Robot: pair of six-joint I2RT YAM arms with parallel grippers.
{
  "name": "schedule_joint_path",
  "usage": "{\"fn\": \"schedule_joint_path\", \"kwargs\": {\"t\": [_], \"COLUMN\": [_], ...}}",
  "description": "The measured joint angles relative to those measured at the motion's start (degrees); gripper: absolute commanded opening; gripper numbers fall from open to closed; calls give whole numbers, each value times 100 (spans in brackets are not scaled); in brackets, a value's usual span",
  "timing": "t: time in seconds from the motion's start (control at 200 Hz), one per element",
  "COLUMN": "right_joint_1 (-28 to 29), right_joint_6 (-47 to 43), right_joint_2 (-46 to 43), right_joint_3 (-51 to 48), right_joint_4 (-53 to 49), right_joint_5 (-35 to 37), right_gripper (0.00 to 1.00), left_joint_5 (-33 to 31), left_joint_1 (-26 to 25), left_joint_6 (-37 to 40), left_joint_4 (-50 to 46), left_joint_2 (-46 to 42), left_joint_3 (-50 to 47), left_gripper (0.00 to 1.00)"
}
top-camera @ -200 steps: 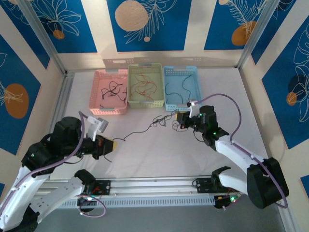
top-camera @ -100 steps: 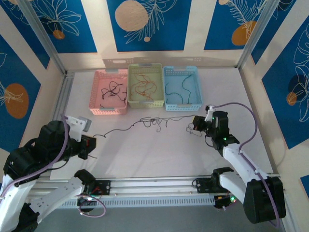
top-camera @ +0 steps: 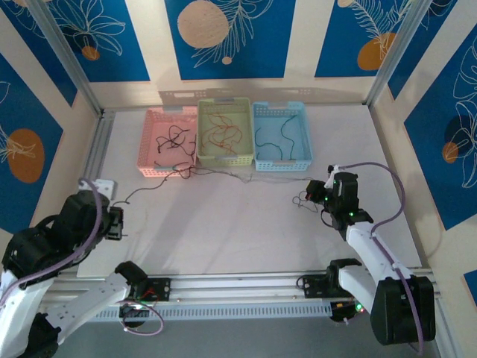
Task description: Untangle the cables
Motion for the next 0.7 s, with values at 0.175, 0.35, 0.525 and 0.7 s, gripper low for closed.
{"fn": "schedule_joint_path", "kwargs": {"t": [0.175,0.35,0.525,0.7], "right_joint_1": [-35,-96,-7,595], "right_joint_6": [50,68,107,-33], "right_joint_2": [0,0,0,-109], "right_joint_3": [-26,-35,-85,-81], "right_joint_4": [-22,-24,203,531], "right_joint_5": [-4,-11,-446,-977], "right_gripper": [0,0,0,0], "left_joint_5": [55,1097,3038,4389], "left_joint_1": [0,0,0,0], "left_joint_6": [37,238,334,330], "left_joint_4": [214,839,1823,2527], "left_joint_2": [-407,-520,-601,-431], "left_joint_3": [42,-24,-356,-946], "left_gripper": [0,0,0,0]}}
